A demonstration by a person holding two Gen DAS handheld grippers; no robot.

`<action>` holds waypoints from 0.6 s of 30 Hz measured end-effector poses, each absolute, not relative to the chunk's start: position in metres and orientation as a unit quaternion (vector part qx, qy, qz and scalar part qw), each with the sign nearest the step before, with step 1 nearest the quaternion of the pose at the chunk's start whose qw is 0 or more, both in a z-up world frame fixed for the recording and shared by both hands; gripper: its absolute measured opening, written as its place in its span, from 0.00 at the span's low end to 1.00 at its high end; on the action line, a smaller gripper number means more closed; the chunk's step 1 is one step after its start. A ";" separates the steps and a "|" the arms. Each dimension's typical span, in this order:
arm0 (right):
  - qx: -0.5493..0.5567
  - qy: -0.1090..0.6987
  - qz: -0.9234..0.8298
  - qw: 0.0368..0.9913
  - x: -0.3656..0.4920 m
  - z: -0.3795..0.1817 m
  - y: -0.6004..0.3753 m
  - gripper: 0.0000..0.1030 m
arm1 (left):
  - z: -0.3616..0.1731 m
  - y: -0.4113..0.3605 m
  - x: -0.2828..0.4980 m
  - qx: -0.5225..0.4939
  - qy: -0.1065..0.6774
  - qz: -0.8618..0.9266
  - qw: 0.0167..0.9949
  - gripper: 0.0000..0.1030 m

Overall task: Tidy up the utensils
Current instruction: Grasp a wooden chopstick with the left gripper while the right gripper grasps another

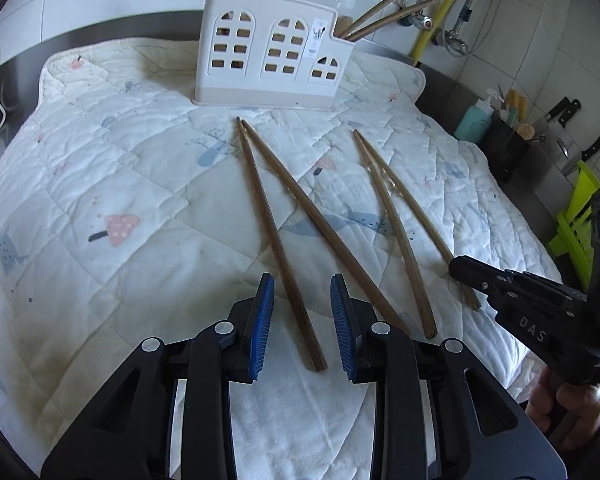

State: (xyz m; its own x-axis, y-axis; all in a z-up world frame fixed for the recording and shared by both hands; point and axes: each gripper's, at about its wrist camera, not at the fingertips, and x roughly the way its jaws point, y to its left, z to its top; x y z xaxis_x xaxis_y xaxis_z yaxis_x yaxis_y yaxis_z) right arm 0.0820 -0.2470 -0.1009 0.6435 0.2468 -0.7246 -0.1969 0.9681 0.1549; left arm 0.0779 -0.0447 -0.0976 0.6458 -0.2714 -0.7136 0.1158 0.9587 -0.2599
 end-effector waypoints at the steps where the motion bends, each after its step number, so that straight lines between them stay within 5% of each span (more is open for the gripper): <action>1: 0.031 0.404 0.123 0.906 0.082 -0.101 -0.246 0.09 | -0.099 -0.045 0.079 -0.097 0.407 -0.103 0.902 0.27; 9: 0.028 0.393 0.128 0.910 0.080 -0.103 -0.246 0.07 | -0.102 -0.047 0.083 -0.079 0.398 -0.083 0.910 0.11; 18: -0.001 0.346 0.134 0.929 0.067 -0.065 -0.248 0.07 | -0.078 -0.027 0.081 -0.075 0.376 -0.081 0.920 0.05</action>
